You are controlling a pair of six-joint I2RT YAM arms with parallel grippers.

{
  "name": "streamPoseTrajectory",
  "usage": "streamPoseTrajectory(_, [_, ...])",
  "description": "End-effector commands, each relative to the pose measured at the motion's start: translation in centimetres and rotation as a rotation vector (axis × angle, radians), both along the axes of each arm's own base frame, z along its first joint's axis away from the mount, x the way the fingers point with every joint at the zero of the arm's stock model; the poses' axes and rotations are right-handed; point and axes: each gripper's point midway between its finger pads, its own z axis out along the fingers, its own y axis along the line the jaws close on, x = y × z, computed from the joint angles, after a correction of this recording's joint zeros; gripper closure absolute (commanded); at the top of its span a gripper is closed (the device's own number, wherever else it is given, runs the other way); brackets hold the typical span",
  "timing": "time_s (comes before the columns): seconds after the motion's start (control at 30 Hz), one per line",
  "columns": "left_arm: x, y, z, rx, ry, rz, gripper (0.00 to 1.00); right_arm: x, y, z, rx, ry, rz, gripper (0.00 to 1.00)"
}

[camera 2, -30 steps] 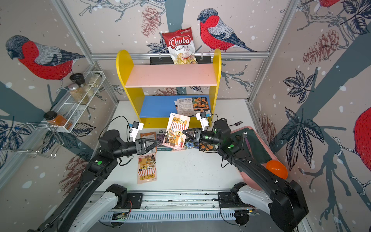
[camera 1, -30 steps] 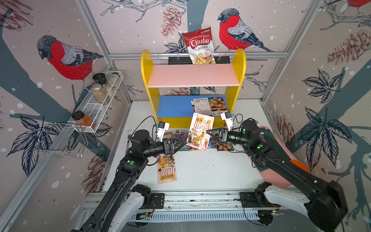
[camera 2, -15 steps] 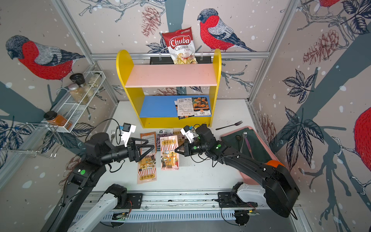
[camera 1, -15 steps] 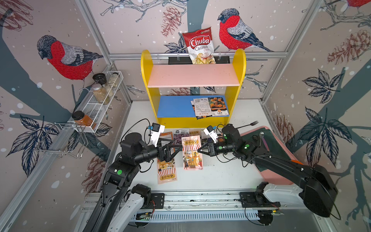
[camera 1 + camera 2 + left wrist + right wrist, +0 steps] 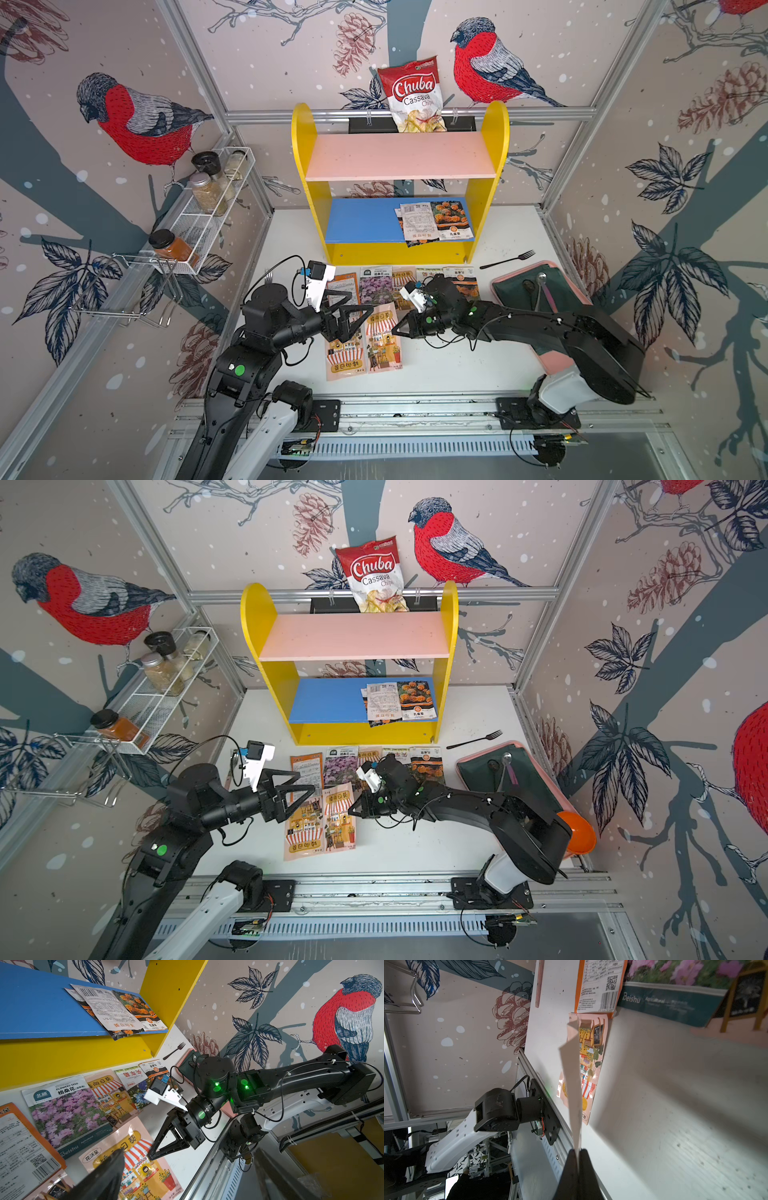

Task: Take the seed bag off the shelf
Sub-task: Place the seed packet at the center of the board.

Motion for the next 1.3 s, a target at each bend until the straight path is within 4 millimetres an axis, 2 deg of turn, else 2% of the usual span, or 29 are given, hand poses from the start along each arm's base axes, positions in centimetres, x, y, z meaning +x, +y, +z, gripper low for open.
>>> streamPoseTrajectory(0.0, [0.0, 0.1, -0.4, 0.017, -0.010, -0.001, 0.03, 0.9, 1.8, 0.6, 0.057, -0.008, -0.029, 1.00])
streamPoseTrajectory(0.23, [0.1, 0.1, -1.0, 0.020, -0.008, 0.002, 0.04, 0.9, 3.3, -1.2, 0.041, 0.026, -0.054, 1.00])
streamPoseTrajectory(0.67, [-0.1, 0.0, -1.4, 0.010, -0.005, -0.001, 0.04, 1.9, 2.6, -5.3, -0.112, 0.015, -0.105, 0.99])
streamPoseTrajectory(1.07, [-0.1, 0.1, -1.5, 0.012, -0.007, 0.003, 0.04, 2.0, 1.6, -7.1, -0.257, -0.034, -0.048, 0.81])
streamPoseTrajectory(1.27, [-0.1, 0.2, -1.6, 0.014, -0.004, 0.005, 0.04, 1.9, 0.6, -8.0, -0.323, -0.044, -0.033, 0.64])
